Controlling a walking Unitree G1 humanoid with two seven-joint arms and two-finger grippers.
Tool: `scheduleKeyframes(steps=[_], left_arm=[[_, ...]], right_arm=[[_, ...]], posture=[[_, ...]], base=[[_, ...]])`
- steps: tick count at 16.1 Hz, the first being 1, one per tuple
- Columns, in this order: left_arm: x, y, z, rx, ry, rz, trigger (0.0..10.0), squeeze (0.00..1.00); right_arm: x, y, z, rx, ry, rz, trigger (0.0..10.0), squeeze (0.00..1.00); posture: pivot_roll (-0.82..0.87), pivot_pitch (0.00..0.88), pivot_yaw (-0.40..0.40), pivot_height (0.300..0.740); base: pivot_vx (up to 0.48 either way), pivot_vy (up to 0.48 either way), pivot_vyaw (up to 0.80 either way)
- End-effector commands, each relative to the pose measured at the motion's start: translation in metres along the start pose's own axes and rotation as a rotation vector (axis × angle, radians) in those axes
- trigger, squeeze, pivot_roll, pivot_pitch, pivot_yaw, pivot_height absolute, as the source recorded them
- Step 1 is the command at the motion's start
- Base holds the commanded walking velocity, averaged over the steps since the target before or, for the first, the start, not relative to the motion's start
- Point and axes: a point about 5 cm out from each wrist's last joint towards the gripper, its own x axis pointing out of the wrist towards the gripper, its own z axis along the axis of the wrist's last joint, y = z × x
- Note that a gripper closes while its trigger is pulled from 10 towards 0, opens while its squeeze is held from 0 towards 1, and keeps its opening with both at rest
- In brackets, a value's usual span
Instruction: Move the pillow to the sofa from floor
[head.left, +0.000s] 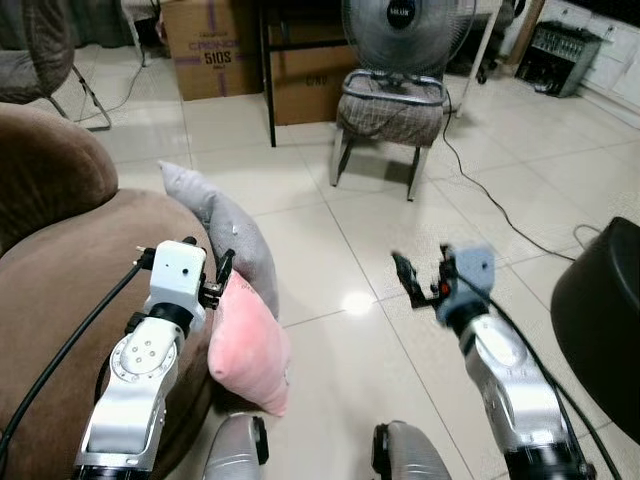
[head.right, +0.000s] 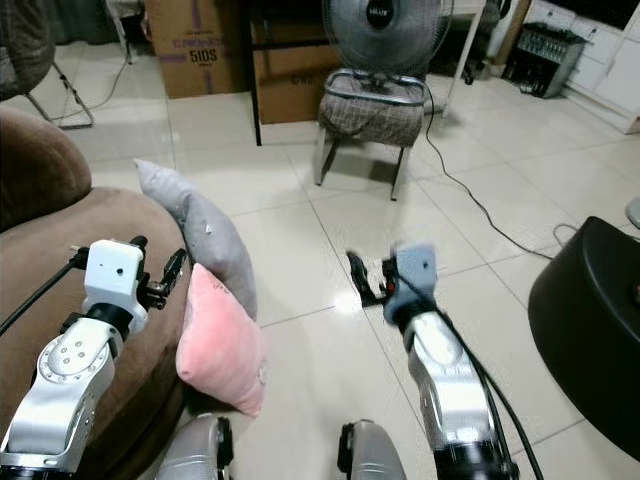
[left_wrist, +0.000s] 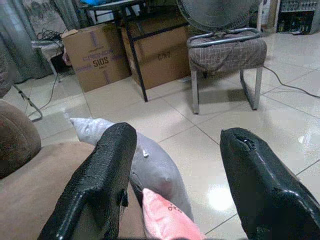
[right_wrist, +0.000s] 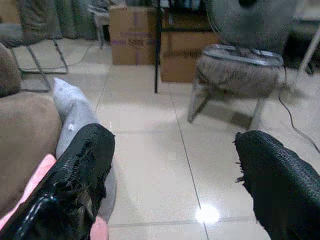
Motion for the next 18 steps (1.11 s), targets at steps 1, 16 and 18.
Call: scheduleKeyframes(steps=[1, 16, 18], left_arm=[[-0.002, 0.004, 0.000, 0.013, -0.003, 0.018, 10.0, 0.00], [0.002, -0.002, 0.001, 0.003, -0.006, -0.024, 10.0, 0.00], [0.001, -0.001, -0.002, 0.010, 0.007, -0.012, 10.0, 0.00]], right_arm=[[0.003, 0.002, 0.001, -0.034, 0.001, 0.023, 10.0, 0.00], [-0.006, -0.015, -0.023, 0.011, 0.003, -0.028, 10.0, 0.00], [-0.004, -0.012, -0.021, 0.008, -0.001, -0.006, 10.0, 0.00]], posture=[[0.03, 0.000, -0.011, 0.650], [0.03, 0.000, 0.008, 0.650], [0.03, 0.000, 0.008, 0.650]], base=[[0.300, 0.000, 0.00], [0.346, 0.000, 0.03], [0.142, 0.000, 0.00]])
